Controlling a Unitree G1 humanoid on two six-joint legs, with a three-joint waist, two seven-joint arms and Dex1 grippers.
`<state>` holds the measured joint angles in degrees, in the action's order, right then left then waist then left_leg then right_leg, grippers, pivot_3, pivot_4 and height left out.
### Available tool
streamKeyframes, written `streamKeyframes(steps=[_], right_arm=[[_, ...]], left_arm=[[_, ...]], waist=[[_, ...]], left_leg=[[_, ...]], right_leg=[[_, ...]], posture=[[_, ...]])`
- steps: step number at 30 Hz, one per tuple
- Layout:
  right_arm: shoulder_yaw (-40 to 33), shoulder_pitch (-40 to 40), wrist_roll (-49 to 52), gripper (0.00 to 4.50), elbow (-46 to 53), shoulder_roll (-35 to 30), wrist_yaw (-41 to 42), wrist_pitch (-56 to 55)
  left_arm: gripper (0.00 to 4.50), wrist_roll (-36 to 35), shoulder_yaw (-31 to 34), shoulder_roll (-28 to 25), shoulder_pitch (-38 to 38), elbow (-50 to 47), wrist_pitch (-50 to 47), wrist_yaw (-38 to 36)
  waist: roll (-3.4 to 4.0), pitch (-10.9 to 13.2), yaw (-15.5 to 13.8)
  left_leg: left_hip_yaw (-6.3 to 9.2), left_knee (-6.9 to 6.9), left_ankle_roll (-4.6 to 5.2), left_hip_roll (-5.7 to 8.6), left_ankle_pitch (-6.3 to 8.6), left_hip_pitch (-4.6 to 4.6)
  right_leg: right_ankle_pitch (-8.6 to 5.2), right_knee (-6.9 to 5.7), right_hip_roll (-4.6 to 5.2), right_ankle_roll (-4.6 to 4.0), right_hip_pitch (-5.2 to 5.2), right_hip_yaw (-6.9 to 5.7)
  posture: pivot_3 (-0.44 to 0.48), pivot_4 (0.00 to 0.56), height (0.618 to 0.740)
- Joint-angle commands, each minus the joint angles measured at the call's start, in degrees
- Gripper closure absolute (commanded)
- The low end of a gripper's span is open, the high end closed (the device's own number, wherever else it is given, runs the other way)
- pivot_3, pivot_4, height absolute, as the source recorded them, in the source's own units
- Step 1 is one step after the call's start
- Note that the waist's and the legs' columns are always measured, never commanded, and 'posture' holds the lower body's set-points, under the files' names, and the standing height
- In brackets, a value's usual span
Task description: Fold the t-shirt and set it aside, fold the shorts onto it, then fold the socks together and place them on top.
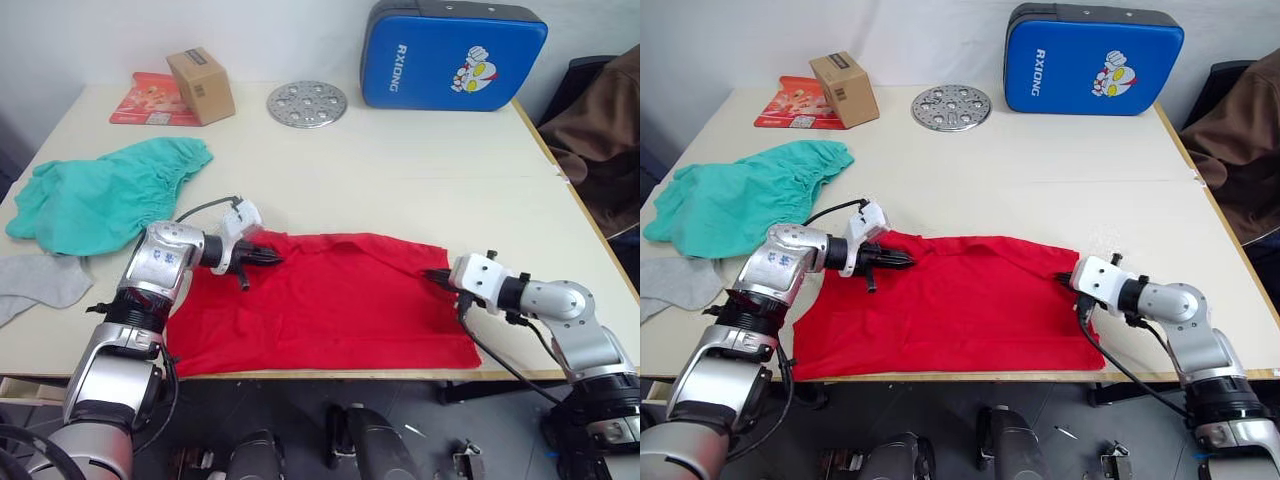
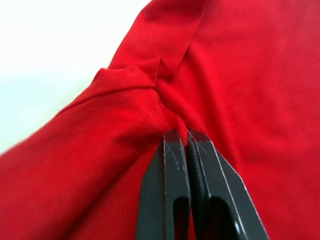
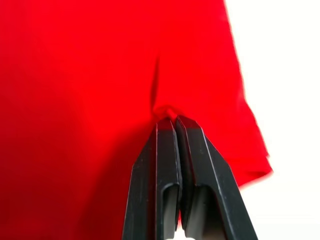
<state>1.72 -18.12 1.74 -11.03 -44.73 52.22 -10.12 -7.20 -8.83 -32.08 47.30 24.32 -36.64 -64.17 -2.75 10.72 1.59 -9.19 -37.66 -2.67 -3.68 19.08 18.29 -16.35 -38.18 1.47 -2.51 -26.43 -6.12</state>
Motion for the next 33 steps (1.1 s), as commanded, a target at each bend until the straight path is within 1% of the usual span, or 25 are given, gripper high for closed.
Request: streamKeyframes(steps=[1, 4, 7, 8, 9, 11, 14, 15, 19, 21, 22, 24, 25, 27, 28, 29, 33], right_arm=[[-1.8, 0.5, 0.9, 4.5, 0.1, -1.1, 0.3, -1.8], [-2.0, 0.8, 1.8, 4.5, 0.2, -0.6, 0.5, -1.1], [-1.9, 1.0, 2.6, 4.5, 0.5, -0.6, 1.3, -0.3], [-1.9, 1.1, 3.1, 4.08, 0.7, -0.6, 1.7, 0.4], [-2.0, 1.1, 3.3, 3.85, 0.8, -0.6, 1.7, 0.8], [-2.2, 1.3, 3.3, 3.19, 1.1, -0.7, 1.4, 1.1], [-4.2, 2.2, 5.9, 2.12, 3.2, -1.8, 2.4, 4.0], [-5.0, 2.7, 7.5, 2.08, 4.4, -2.1, 3.2, 5.5], [-8.9, 4.1, 14.5, 2.08, 10.6, -3.2, 5.0, 14.3], [-10.7, 3.1, 19.2, 2.49, 14.1, -2.7, 4.2, 21.5], [-11.1, 2.1, 20.8, 2.73, 15.5, -2.1, 3.4, 24.6], [-10.4, -0.8, 21.7, 3.4, 16.5, -0.5, 0.9, 28.8], [-10.0, -1.9, 21.7, 3.73, 16.7, 0.1, 0.0, 30.1], [-7.5, -6.0, 21.0, 4.48, 16.0, 2.9, -3.0, 34.0], [-6.3, -7.8, 20.4, 4.5, 15.5, 4.2, -4.3, 35.4], [-5.0, -9.6, 19.4, 4.5, 14.7, 5.7, -5.5, 36.5], [1.0, -15.5, 13.4, 4.5, 9.0, 11.3, -11.8, 40.4]], left_arm=[[4.47, -1.8, 0.8, -1.2, 1.2, -4.6, -5.3, 0.0], [4.47, 1.5, -1.1, -2.5, -0.5, -2.7, 0.6, 1.6], [4.47, 3.3, -1.4, -3.5, -1.3, -0.4, 4.9, 3.0], [4.5, 3.8, -1.5, -3.9, -1.6, 0.0, 6.2, 3.2], [4.27, 4.2, -1.4, -4.3, -1.8, 0.4, 7.2, 3.3], [3.8, 4.6, -1.3, -5.1, -2.2, 0.8, 8.6, 3.4], [2.86, 2.5, 1.3, -8.3, -2.6, -0.7, 7.0, 1.0], [2.55, 0.8, 2.5, -9.3, -2.7, -1.5, 5.6, -0.4], [2.55, -7.4, 7.3, -14.6, -2.5, -5.8, -3.5, -8.3], [2.51, -10.1, 10.0, -15.9, 0.1, -4.1, -6.6, -8.9], [2.7, -10.2, 10.8, -15.8, 1.9, -1.9, -6.4, -7.9], [3.12, -8.8, 10.8, -14.5, 5.6, 3.0, -4.0, -5.6], [3.4, -8.2, 10.4, -14.0, 6.7, 4.6, -2.8, -5.1], [4.1, -5.6, 8.4, -11.3, 10.1, 9.7, 1.1, -3.0], [4.42, -4.3, 7.4, -10.0, 11.4, 12.2, 3.1, -2.1], [4.49, -2.8, 6.3, -8.6, 12.6, 14.8, 5.4, -1.2], [4.49, 4.6, 1.0, -4.0, 15.6, 25.8, 14.5, 3.6]], waist=[[0.0, 0.0, 0.2], [0.01, 0.0, 0.3], [0.01, 0.0, 0.4], [0.01, 0.0, 0.3], [0.01, 0.0, 0.2], [0.01, 0.0, 0.0], [0.01, 0.0, 0.1], [0.01, 0.0, 0.1], [0.04, 0.0, 0.2], [0.05, 0.0, 0.1], [0.05, 0.0, 0.0], [0.05, 0.0, 0.0], [0.05, 0.0, 0.0], [0.05, 0.0, 0.0], [0.05, 0.0, 0.0], [0.05, 0.0, 0.0], [0.05, 0.0, 0.3]], left_leg=[[-0.01, 0.0, 0.0, 0.0, 0.0, -0.02], [-0.04, 0.07, -0.07, -0.01, -0.03, -0.07], [-0.06, 0.13, -0.12, -0.01, -0.06, -0.11], [-0.06, 0.13, -0.11, -0.01, -0.06, -0.12], [-0.06, 0.13, -0.11, -0.01, -0.07, -0.12], [-0.06, 0.12, -0.1, -0.01, -0.07, -0.11], [-0.06, 0.13, -0.1, 0.0, -0.06, -0.11], [-0.06, 0.16, -0.1, 0.0, -0.06, -0.11], [-0.05, 0.16, -0.1, -0.02, -0.07, -0.09], [-0.05, 0.14, -0.1, -0.03, -0.07, -0.1], [-0.04, 0.13, -0.1, -0.02, -0.07, -0.11], [0.03, 0.01, -0.09, -0.02, -0.07, -0.05], [0.03, -0.04, -0.08, -0.01, -0.07, -0.04], [0.03, -0.03, -0.05, 0.04, -0.06, -0.04], [0.03, -0.02, -0.05, 0.03, -0.06, -0.04], [0.03, -0.03, -0.05, 0.02, -0.07, -0.02], [-0.05, 0.0, -0.08, -0.01, -0.07, 0.03]], right_leg=[[0.0, -0.01, 0.0, 0.0, 0.01, 0.02], [-0.01, -0.05, -0.03, -0.01, 0.0, 0.07], [-0.01, -0.07, -0.03, -0.01, 0.0, 0.09], [-0.01, -0.06, -0.03, -0.01, -0.02, 0.09], [-0.01, -0.06, -0.03, -0.01, -0.02, 0.09], [-0.01, -0.04, -0.02, -0.02, -0.02, 0.08], [-0.01, -0.04, -0.01, -0.02, -0.02, 0.09], [-0.01, -0.04, -0.02, -0.02, -0.02, 0.08], [-0.02, -0.05, -0.03, -0.03, -0.07, 0.07], [-0.02, -0.07, -0.02, -0.03, -0.07, 0.09], [-0.02, -0.07, -0.02, -0.04, -0.04, 0.08], [-0.02, -0.09, -0.01, -0.05, -0.03, 0.04], [-0.02, -0.09, 0.0, -0.05, -0.02, 0.04], [-0.01, -0.09, 0.04, -0.05, 0.01, 0.05], [-0.02, -0.09, 0.04, -0.05, 0.0, 0.05], [-0.01, -0.1, 0.04, -0.06, -0.02, 0.03], [-0.03, -0.17, 0.01, -0.12, -0.18, 0.04]], posture=[[0.0, 0.15, 0.74], [0.0, 0.15, 0.74], [0.0, 0.15, 0.74], [0.0, 0.15, 0.74], [0.0, 0.15, 0.74], [0.0, 0.15, 0.74], [0.0, 0.15, 0.74], [0.0, 0.15, 0.74], [0.0, 0.15, 0.74], [0.0, 0.15, 0.74], [0.0, 0.15, 0.74], [0.0, 0.15, 0.74], [0.0, 0.15, 0.74], [0.0, 0.15, 0.74], [0.0, 0.15, 0.74], [0.0, 0.15, 0.74], [0.0, 0.15, 0.74]])
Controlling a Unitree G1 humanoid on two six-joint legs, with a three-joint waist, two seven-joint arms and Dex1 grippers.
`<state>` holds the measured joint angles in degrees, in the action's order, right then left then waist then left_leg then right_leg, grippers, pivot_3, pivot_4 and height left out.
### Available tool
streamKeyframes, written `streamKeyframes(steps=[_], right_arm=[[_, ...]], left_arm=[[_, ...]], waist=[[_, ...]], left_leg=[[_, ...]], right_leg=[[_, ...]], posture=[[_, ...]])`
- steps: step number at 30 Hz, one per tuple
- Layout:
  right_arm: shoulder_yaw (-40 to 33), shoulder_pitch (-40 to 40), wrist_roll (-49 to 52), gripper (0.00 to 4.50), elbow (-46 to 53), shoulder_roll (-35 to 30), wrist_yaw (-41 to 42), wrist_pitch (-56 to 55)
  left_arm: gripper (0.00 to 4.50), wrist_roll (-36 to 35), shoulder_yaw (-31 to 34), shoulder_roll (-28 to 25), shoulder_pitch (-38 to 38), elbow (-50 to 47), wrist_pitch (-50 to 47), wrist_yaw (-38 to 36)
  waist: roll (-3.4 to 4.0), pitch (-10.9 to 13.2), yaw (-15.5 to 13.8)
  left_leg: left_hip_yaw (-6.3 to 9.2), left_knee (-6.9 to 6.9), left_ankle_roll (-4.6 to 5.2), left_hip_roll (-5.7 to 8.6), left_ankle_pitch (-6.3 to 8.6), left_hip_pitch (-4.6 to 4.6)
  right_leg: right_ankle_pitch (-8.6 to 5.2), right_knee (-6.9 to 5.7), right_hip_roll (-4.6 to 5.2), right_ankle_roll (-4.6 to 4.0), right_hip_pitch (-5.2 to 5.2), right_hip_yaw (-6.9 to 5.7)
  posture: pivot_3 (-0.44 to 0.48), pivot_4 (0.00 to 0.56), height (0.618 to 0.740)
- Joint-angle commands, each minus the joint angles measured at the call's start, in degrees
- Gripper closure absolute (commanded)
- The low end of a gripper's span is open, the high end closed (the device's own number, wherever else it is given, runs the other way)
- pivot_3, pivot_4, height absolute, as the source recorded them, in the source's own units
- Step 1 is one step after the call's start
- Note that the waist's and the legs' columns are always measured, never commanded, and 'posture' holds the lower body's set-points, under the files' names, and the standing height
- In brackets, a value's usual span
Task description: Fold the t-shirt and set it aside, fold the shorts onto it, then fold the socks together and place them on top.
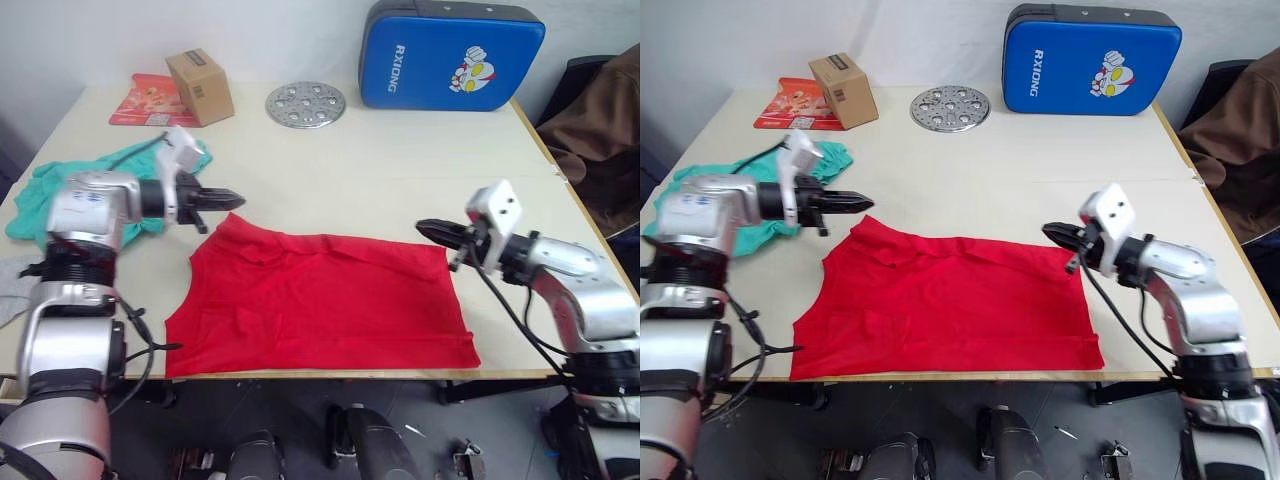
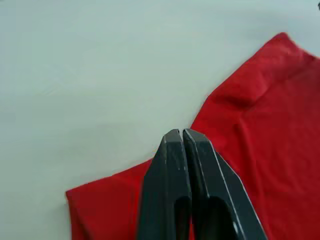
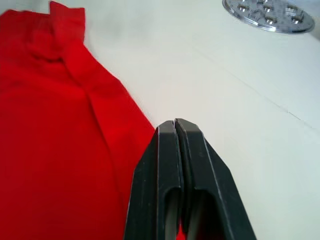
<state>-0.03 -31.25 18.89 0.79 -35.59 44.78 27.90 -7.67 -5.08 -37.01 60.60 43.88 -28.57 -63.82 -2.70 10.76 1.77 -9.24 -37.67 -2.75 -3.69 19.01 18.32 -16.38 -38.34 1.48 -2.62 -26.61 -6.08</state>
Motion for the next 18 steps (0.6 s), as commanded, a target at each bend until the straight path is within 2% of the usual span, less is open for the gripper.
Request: streamKeyframes(steps=[1, 7, 15, 16, 18], right_arm=[[3.6, -3.1, -4.9, 4.5, -4.3, 3.1, -5.6, 2.9], [5.1, -2.6, -10.8, 4.5, -11.0, 5.1, -11.6, 4.5], [1.5, 3.3, -13.1, 4.5, -8.1, -2.0, -11.3, 4.4], [0.6, 3.6, -12.7, 4.5, -7.5, -2.3, -11.5, 4.1], [-2.3, 3.2, -9.5, 4.5, -3.6, -1.4, -10.9, 4.1]], left_arm=[[4.49, 6.9, -3.8, 1.6, 2.8, 8.8, 8.7, 4.8], [4.49, 12.6, -5.7, 3.0, 4.6, 20.4, 16.0, 11.9], [4.49, 12.6, -0.3, -0.5, 5.4, 27.0, 23.1, 21.4], [4.49, 11.9, 0.7, -0.9, 5.5, 27.1, 23.7, 21.6], [4.49, 6.6, 5.7, -1.6, 5.9, 25.1, 24.7, 16.5]], waist=[[0.0, 0.0, 0.1], [0.0, 0.0, 0.0], [-0.04, 0.0, 0.0], [-0.04, 0.0, 0.0], [-0.04, 0.0, 0.0]], left_leg=[[-0.03, 0.02, -0.02, 0.0, 0.0, -0.01], [-0.07, 0.0, -0.03, 0.0, 0.01, 0.03], [-0.07, -0.03, -0.03, 0.0, 0.02, -0.04], [-0.07, -0.03, -0.03, 0.01, 0.02, -0.04], [-0.06, -0.04, -0.03, 0.0, 0.02, -0.03]], right_leg=[[-0.02, -0.04, 0.0, -0.04, -0.02, 0.01], [-0.04, -0.07, 0.02, -0.08, -0.11, 0.01], [-0.04, -0.12, 0.05, -0.07, -0.03, 0.01], [-0.04, -0.12, 0.06, -0.07, -0.03, 0.01], [-0.04, -0.12, 0.06, -0.07, -0.03, -0.01]], posture=[[0.0, 0.15, 0.74], [0.0, 0.15, 0.74], [0.0, 0.15, 0.74], [0.0, 0.15, 0.74], [0.0, 0.15, 0.74]])
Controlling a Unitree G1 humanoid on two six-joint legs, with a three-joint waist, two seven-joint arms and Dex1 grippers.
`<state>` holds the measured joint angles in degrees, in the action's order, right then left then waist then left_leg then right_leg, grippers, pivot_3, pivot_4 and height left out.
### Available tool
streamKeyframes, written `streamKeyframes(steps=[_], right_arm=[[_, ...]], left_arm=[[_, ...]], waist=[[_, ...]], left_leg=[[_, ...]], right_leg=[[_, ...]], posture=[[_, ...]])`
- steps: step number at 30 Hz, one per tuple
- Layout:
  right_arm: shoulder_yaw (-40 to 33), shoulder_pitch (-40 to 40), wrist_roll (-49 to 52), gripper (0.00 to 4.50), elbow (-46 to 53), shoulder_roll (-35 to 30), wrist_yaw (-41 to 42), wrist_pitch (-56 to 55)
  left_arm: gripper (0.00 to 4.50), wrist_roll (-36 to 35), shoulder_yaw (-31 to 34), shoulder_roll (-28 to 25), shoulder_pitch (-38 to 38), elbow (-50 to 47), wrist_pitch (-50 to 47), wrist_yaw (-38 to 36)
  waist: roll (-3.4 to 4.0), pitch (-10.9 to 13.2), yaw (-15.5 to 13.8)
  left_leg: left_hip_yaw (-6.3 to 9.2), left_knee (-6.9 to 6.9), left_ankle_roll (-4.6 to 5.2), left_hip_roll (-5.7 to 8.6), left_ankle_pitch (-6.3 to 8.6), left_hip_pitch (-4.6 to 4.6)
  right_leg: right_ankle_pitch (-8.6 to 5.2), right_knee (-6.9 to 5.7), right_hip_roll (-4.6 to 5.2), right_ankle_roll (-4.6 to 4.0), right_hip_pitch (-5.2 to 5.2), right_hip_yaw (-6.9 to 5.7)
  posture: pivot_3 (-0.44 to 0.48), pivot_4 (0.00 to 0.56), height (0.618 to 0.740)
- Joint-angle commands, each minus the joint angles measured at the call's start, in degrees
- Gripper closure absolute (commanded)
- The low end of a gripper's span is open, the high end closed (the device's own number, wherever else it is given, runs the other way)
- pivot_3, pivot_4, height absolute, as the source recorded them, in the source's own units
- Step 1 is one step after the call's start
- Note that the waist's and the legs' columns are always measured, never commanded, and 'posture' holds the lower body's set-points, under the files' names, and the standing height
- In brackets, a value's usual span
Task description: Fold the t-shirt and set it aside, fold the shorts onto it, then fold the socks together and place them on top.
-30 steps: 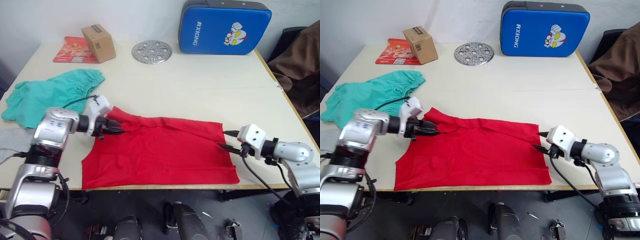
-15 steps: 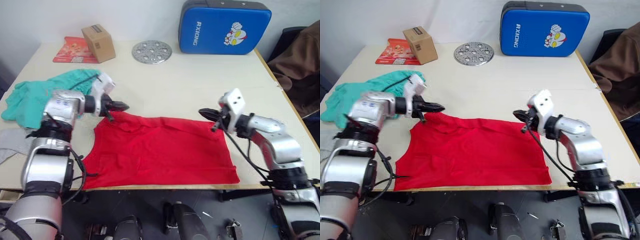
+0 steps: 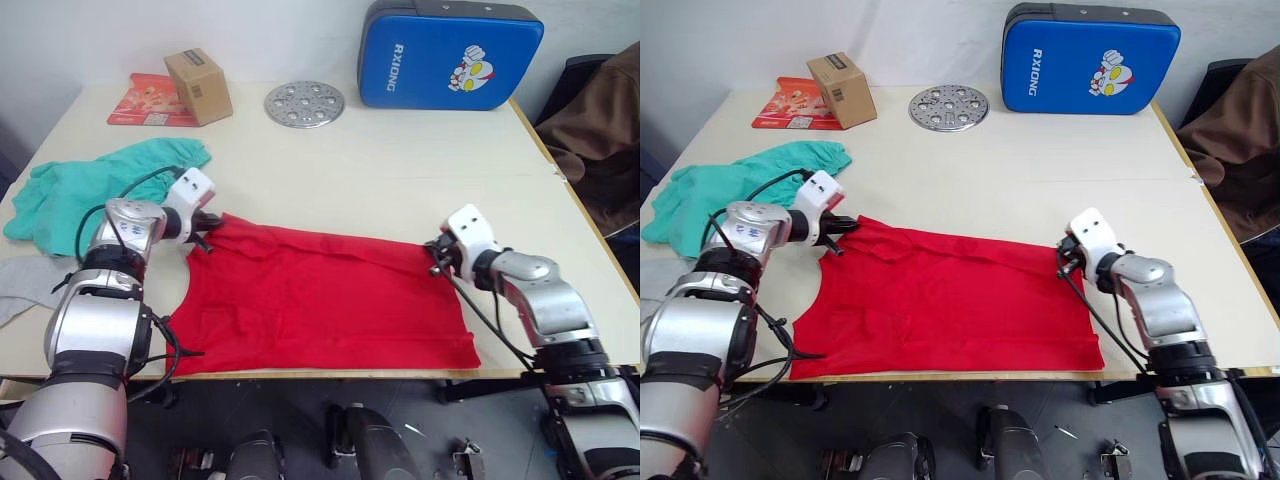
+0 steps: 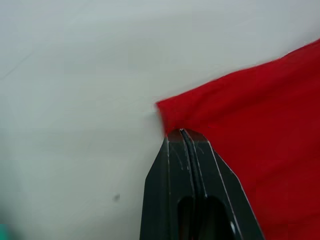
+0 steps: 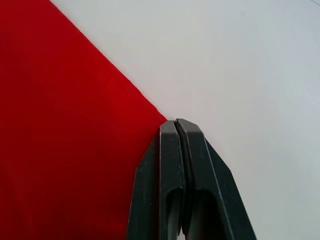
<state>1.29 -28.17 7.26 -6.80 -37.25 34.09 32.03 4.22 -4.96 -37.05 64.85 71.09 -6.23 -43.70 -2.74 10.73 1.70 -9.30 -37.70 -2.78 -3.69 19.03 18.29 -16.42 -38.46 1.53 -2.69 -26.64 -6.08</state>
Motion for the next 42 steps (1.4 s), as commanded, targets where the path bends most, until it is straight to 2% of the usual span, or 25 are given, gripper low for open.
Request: streamKeyframes(steps=[1, 2, 4, 6, 9, 11, 18, 25, 28, 35, 38, 42], right_arm=[[-4.5, -0.2, 3.7, 4.5, 6.8, 0.8, 0.3, 0.6], [-5.0, -0.4, 4.6, 4.5, 8.7, 1.1, 0.6, 1.1], [-5.4, -0.6, 7.1, 4.5, 13.4, 2.4, 0.8, 3.7], [-5.2, -0.4, 8.4, 4.5, 16.2, 3.5, 0.6, 5.9], [-2.3, 0.7, 7.7, 4.5, 17.8, 4.9, 0.3, 6.2], [-1.1, 0.8, 6.8, 4.5, 17.1, 5.5, 0.1, 5.8], [1.8, -1.8, 2.8, 4.5, 8.5, 7.6, -2.2, 4.6], [4.0, 0.2, -1.0, 4.5, 6.3, 4.9, -1.5, 4.8], [3.3, 1.0, -1.3, 4.5, 6.6, 3.9, -1.2, 3.8], [0.6, 1.1, 1.0, 4.5, 9.6, 3.9, 0.1, 3.7], [1.0, 1.3, 0.8, 4.5, 9.5, 4.1, 0.2, 3.4], [1.3, 1.0, 0.6, 4.5, 8.5, 4.8, -0.1, 2.8]], left_arm=[[4.49, -7.5, 7.6, -2.2, 1.6, -4.5, 1.6, -7.0], [4.49, -8.7, 8.7, -2.7, 1.4, -6.2, 1.0, -9.2], [4.49, -11.0, 8.6, -4.5, -3.2, -16.4, -2.1, -17.1], [4.49, -13.1, 8.1, -5.7, -8.5, -26.4, -6.6, -21.7], [4.49, -13.8, 5.9, -6.4, -17.1, -39.9, -11.8, -23.8], [4.49, -12.7, 4.9, -6.0, -19.6, -43.3, -12.7, -22.3], [4.49, -8.8, 0.5, -0.4, -19.8, -40.6, -13.9, -16.2], [4.49, -9.4, -3.6, 1.2, -24.8, -48.3, -19.4, -19.6], [4.49, -10.2, -3.4, 1.2, -25.9, -50.1, -21.4, -19.7], [4.49, -18.9, 4.1, -1.4, -19.9, -49.6, -33.5, -22.3], [4.49, -19.5, 5.6, -3.0, -15.8, -44.8, -33.0, -22.4], [4.49, -17.1, 6.5, -2.7, -9.6, -35.7, -27.7, -18.7]], waist=[[0.0, 0.0, 0.1], [0.01, 0.0, 0.2], [0.02, 0.0, 0.5], [0.03, 0.0, 0.9], [0.04, 0.0, 1.3], [0.03, 0.0, 1.3], [0.02, 0.0, 0.5], [0.02, 0.0, 0.6], [0.02, 0.0, 0.5], [0.0, 0.0, 0.5], [0.01, 0.0, 0.5], [0.01, 0.0, 0.4]], left_leg=[[0.0, 0.0, 0.0, -0.01, 0.0, 0.02], [-0.01, 0.0, 0.0, -0.01, 0.0, 0.01], [-0.02, 0.0, -0.05, -0.05, 0.01, 0.02], [-0.05, 0.1, -0.14, -0.05, 0.0, -0.05], [-0.06, 0.14, -0.18, -0.05, -0.02, -0.12], [-0.04, 0.09, -0.17, -0.05, -0.03, -0.1], [0.04, 0.01, -0.09, 0.0, -0.04, 0.0], [0.03, 0.17, -0.12, -0.02, -0.05, -0.06], [0.03, 0.18, -0.11, -0.02, -0.04, -0.09], [0.08, 0.25, -0.12, -0.02, -0.06, -0.07], [0.11, 0.27, -0.13, -0.02, -0.07, -0.05], [0.11, 0.33, -0.12, 0.0, -0.08, -0.07]], right_leg=[[0.0, 0.0, -0.01, 0.0, -0.01, -0.01], [0.0, -0.02, -0.01, 0.0, -0.02, -0.01], [0.0, -0.04, -0.05, 0.0, -0.05, -0.01], [-0.04, -0.1, -0.06, -0.05, -0.04, 0.03], [-0.08, -0.17, -0.06, -0.1, -0.04, 0.06], [-0.09, -0.19, -0.06, -0.11, -0.04, 0.07], [-0.09, -0.14, -0.02, -0.12, -0.03, 0.05], [-0.09, -0.09, -0.05, -0.12, -0.03, 0.04], [-0.09, -0.04, -0.04, -0.11, 0.11, 0.05], [-0.1, 0.0, -0.07, -0.09, 0.03, 0.02], [-0.1, 0.03, -0.06, -0.09, 0.02, 0.0], [-0.1, 0.1, -0.05, -0.09, 0.04, 0.0]], posture=[[0.0, 0.15, 0.74], [0.0, 0.15, 0.74], [0.0, 0.15, 0.74], [0.0, 0.15, 0.74], [0.0, 0.15, 0.74], [0.0, 0.15, 0.74], [0.0, 0.15, 0.74], [0.0, 0.15, 0.74], [0.0, 0.15, 0.74], [0.0, 0.15, 0.74], [0.0, 0.15, 0.74], [0.0, 0.15, 0.74]])
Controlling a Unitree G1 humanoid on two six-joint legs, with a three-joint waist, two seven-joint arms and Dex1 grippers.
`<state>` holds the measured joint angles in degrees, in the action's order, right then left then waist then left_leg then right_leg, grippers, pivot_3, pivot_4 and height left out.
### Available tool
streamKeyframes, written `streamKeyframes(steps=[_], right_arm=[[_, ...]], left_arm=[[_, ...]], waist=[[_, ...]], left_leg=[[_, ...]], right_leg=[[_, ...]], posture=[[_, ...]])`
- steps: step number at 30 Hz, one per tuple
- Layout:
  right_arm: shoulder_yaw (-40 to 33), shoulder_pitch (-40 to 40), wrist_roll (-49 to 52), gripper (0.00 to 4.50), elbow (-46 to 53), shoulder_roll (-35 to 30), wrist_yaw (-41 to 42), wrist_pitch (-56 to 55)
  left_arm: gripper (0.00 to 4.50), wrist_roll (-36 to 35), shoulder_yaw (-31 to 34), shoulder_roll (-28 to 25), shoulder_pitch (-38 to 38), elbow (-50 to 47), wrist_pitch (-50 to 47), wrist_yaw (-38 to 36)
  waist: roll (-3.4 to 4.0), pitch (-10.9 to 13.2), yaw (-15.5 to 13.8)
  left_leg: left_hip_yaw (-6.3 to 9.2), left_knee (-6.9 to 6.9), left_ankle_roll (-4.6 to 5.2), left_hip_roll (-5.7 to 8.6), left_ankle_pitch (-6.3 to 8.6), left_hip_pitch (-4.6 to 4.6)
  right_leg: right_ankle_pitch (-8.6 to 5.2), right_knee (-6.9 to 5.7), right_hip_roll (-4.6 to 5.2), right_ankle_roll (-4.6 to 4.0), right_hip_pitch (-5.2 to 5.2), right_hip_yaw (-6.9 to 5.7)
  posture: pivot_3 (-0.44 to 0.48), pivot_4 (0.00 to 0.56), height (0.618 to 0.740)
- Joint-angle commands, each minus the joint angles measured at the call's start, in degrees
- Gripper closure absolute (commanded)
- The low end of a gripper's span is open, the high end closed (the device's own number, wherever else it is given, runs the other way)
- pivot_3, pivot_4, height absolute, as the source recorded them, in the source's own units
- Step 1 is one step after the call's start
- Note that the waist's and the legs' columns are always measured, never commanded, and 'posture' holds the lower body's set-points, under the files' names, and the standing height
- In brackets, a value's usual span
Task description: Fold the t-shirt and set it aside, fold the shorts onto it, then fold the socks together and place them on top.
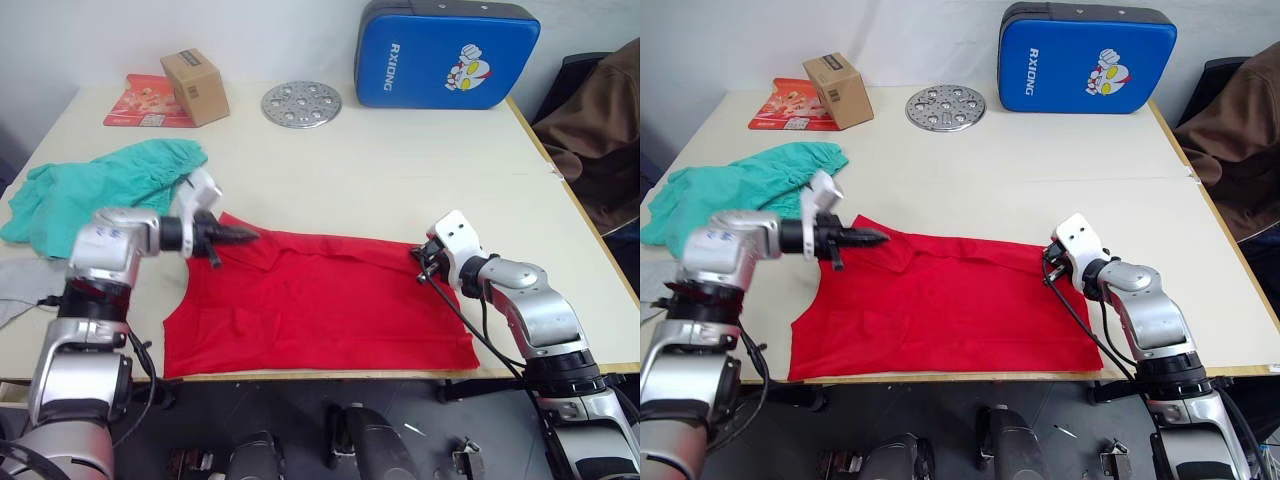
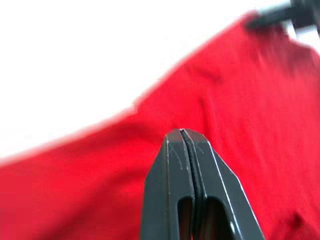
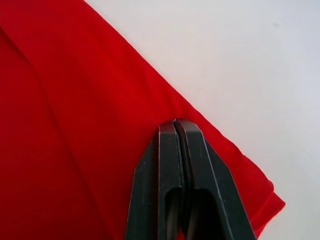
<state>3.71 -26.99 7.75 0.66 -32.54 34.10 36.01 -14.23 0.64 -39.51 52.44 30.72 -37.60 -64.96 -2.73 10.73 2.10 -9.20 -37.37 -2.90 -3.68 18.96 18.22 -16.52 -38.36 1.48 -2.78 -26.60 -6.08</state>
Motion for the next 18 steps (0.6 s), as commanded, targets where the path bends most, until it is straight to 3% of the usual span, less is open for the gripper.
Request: streamKeyframes(steps=[1, 6, 9, 14, 18], right_arm=[[-1.1, -0.3, 0.1, 4.5, 0.9, 0.2, -0.1, -1.3], [-0.5, -1.0, -0.3, 4.5, -0.4, 0.9, -0.4, -2.0], [-0.2, -0.9, -0.6, 4.5, -1.1, 1.0, -0.5, -1.6], [-1.3, 1.1, -1.9, 4.5, -0.9, -1.5, -0.5, -1.5], [-3.9, 3.2, -1.4, 4.5, -0.2, -5.3, 0.4, -1.0]], left_arm=[[4.49, 2.3, 0.7, 0.1, 4.0, 7.0, 5.0, 3.9], [4.49, 9.5, -5.3, 1.5, 5.3, 16.4, 12.7, 6.2], [4.49, 13.7, -7.0, 2.9, 5.9, 23.0, 18.6, 11.2], [4.49, 17.0, -6.5, 2.6, 7.2, 32.9, 26.8, 19.8], [4.49, 16.0, -4.1, -0.4, 7.2, 35.5, 27.0, 19.3]], waist=[[0.0, 0.0, 0.0], [0.0, 0.0, 0.0], [0.0, 0.0, 0.0], [-0.02, 0.0, -0.1], [-0.03, 0.0, -0.1]], left_leg=[[0.0, 0.01, 0.0, 0.0, 0.0, 0.0], [0.0, 0.14, 0.0, 0.0, 0.0, 0.0], [-0.01, 0.12, 0.0, -0.01, 0.0, 0.01], [-0.02, 0.11, 0.0, 0.0, 0.0, -0.05], [-0.03, 0.15, 0.0, -0.01, 0.0, -0.07]], right_leg=[[0.0, 0.01, 0.0, 0.0, 0.0, -0.01], [0.0, 0.13, -0.01, 0.0, -0.01, -0.05], [0.01, 0.14, -0.01, -0.01, -0.02, -0.06], [0.01, 0.11, 0.0, -0.01, 0.01, -0.03], [0.01, 0.13, 0.01, -0.01, 0.02, -0.04]], posture=[[0.0, 0.15, 0.74], [0.0, 0.15, 0.74], [0.0, 0.15, 0.74], [0.0, 0.15, 0.74], [0.0, 0.15, 0.74]])
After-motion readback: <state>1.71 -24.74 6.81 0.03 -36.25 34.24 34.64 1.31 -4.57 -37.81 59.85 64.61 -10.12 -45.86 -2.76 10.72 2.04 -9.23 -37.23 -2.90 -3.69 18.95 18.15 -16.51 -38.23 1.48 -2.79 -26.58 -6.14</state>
